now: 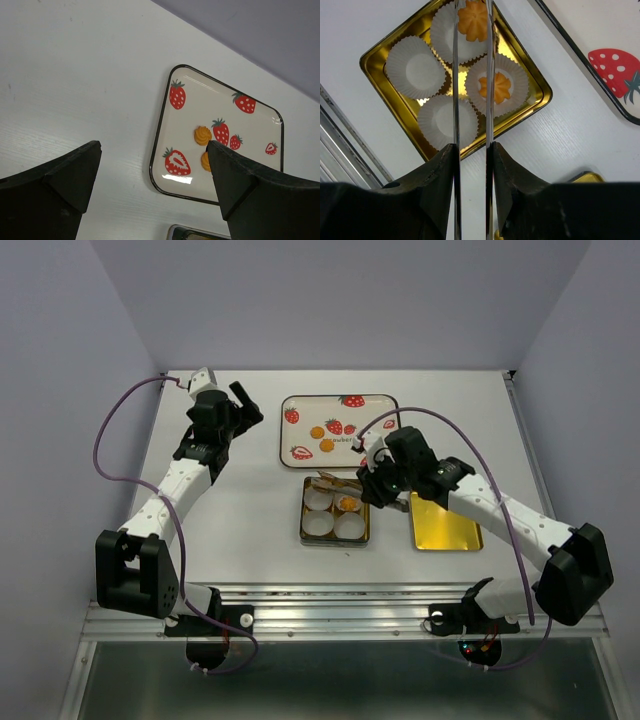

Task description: Pack the cookies

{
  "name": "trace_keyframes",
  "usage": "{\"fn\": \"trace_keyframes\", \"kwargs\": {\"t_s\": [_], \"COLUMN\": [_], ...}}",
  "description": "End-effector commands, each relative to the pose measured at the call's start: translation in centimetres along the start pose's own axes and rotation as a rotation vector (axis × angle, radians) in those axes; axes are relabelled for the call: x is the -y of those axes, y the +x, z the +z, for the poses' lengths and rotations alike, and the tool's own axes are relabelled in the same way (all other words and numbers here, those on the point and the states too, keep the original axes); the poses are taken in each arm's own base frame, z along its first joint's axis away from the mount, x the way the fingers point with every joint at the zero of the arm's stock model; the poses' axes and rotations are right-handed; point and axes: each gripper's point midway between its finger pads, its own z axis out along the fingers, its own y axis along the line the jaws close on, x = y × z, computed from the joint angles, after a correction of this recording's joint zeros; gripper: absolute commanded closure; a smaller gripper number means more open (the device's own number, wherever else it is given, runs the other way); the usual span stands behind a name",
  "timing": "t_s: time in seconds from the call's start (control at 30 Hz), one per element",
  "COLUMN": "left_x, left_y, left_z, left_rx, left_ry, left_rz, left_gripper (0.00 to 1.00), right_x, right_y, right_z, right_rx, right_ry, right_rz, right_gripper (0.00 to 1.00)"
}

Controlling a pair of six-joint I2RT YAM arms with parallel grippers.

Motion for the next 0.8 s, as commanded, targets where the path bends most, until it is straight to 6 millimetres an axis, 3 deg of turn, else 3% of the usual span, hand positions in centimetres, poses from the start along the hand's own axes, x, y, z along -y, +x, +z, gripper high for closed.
{"fn": "trace_keyframes", "kwargs": {"t_s": [0.0, 0.47, 0.77], "left_x": [1.0, 0.9, 0.9], "left_y": [-1.2, -1.0, -1.0], "left_z": [-0.3, -0.1, -0.3], "left_rx": [0.045, 0.04, 0.043], "left_ry": [0.036, 0.033, 0.031], "left_rz": [-0.007, 0.005, 0.005], "left_gripper": [0.01, 0.01, 0.01], "right_x": [-0.6, -1.1, -0.9], "right_y": [-0.4, -0.2, 0.1], "right_z": [0.2, 1.6, 2.5], "right_rx": [0.003, -0.031, -0.058], "right_ry": [-0.028, -0.072, -0.06], "right_rz": [-0.042, -0.054, -0.052], "right_gripper": [0.73, 0.73, 0.62]}}
